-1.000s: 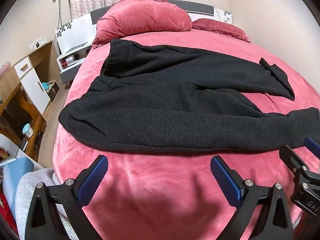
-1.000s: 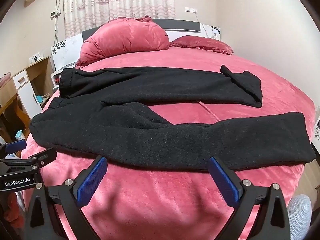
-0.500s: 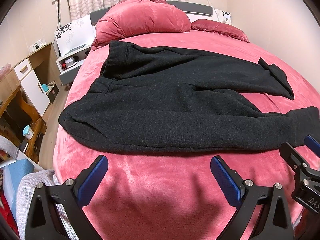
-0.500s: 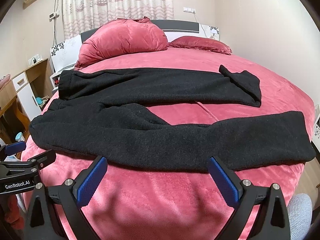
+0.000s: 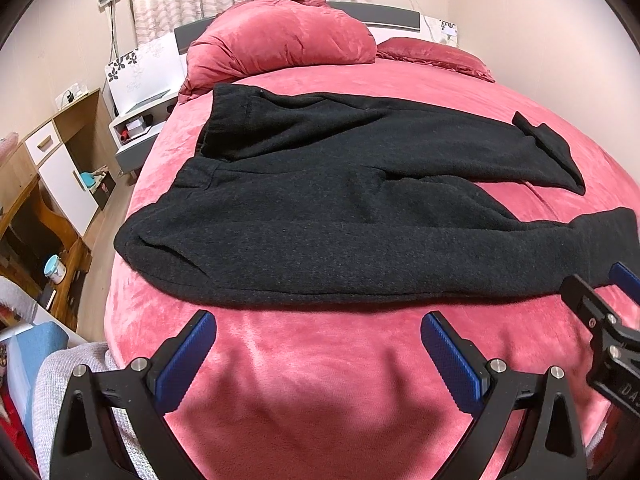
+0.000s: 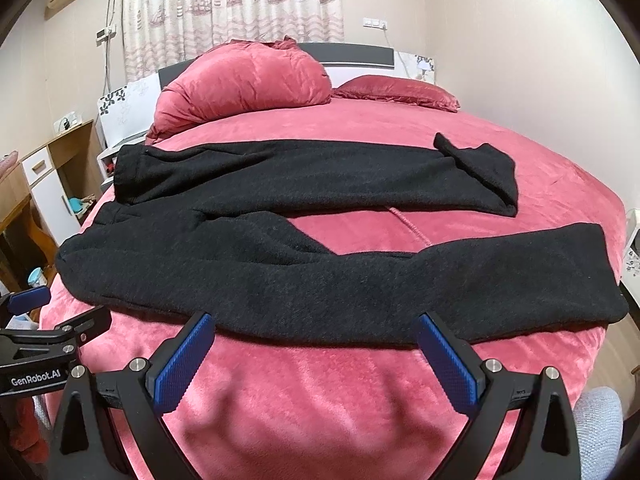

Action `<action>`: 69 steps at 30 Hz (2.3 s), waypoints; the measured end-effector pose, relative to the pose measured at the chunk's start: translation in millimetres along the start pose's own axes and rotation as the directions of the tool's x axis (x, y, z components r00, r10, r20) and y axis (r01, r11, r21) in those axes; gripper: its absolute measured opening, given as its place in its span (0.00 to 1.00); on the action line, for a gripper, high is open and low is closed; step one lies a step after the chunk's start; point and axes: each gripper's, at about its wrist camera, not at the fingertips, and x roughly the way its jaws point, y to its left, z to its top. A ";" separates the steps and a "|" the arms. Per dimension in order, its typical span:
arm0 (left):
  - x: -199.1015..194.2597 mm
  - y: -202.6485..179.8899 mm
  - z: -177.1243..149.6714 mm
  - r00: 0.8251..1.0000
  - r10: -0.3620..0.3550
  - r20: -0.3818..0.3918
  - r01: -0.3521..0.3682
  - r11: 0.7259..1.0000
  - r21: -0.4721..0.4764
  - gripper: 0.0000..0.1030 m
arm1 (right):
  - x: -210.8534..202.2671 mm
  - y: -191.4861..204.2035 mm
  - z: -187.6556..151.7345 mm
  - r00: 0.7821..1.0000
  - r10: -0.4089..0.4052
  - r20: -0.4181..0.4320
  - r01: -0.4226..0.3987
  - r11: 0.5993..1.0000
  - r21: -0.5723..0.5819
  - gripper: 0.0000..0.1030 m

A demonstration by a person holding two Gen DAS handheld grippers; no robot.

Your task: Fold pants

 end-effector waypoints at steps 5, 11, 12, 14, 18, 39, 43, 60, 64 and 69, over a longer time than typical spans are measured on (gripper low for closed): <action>0.2 -2.8 -0.9 1.000 -0.004 0.000 0.004 1.000 0.015 1.00 | 1.5 -5.2 0.6 1.000 -0.007 -0.008 0.008 1.000 0.028 0.99; 0.9 -3.6 -1.1 1.000 -0.006 -0.007 0.006 1.000 0.019 1.00 | 2.6 -6.7 0.6 1.000 -0.005 -0.008 0.005 0.999 0.032 0.99; 1.1 -3.4 -1.0 1.000 -0.005 -0.008 0.005 1.000 0.019 1.00 | 2.9 -6.4 0.4 1.000 -0.003 -0.009 0.003 1.000 0.031 0.99; 1.8 -2.8 -1.2 1.000 -0.007 -0.012 0.007 1.000 0.018 1.00 | 3.2 -5.9 0.3 1.000 -0.001 -0.008 0.001 1.000 0.029 0.99; 2.1 -3.4 -1.4 1.000 -0.017 -0.015 0.017 1.000 0.018 1.00 | 4.0 -5.9 0.6 1.000 0.003 -0.008 -0.003 1.000 0.030 0.99; 30.8 14.9 2.7 0.941 -0.278 -0.193 0.258 0.958 -0.124 1.00 | 16.8 -12.8 3.1 1.000 -0.026 -0.011 0.026 0.999 0.040 0.99; 16.7 23.8 23.5 0.972 -0.227 -0.053 0.224 0.973 -0.053 1.00 | 25.3 -20.3 11.6 0.998 -0.065 0.000 0.065 0.997 0.040 0.99; 115.3 94.0 202.5 1.000 -0.020 0.023 0.020 1.000 0.019 0.66 | 88.3 -53.9 34.9 0.982 -0.183 -0.049 0.185 0.982 0.031 0.99; 148.6 101.1 221.1 0.999 -0.001 -0.038 0.002 1.000 0.016 0.61 | 85.6 -56.3 37.7 0.986 -0.159 -0.045 0.160 0.986 0.039 0.99; 171.1 103.1 237.9 0.997 0.005 -0.079 -0.005 1.000 0.011 0.03 | 83.4 -45.4 47.7 0.994 -0.108 -0.034 0.109 0.994 0.006 0.99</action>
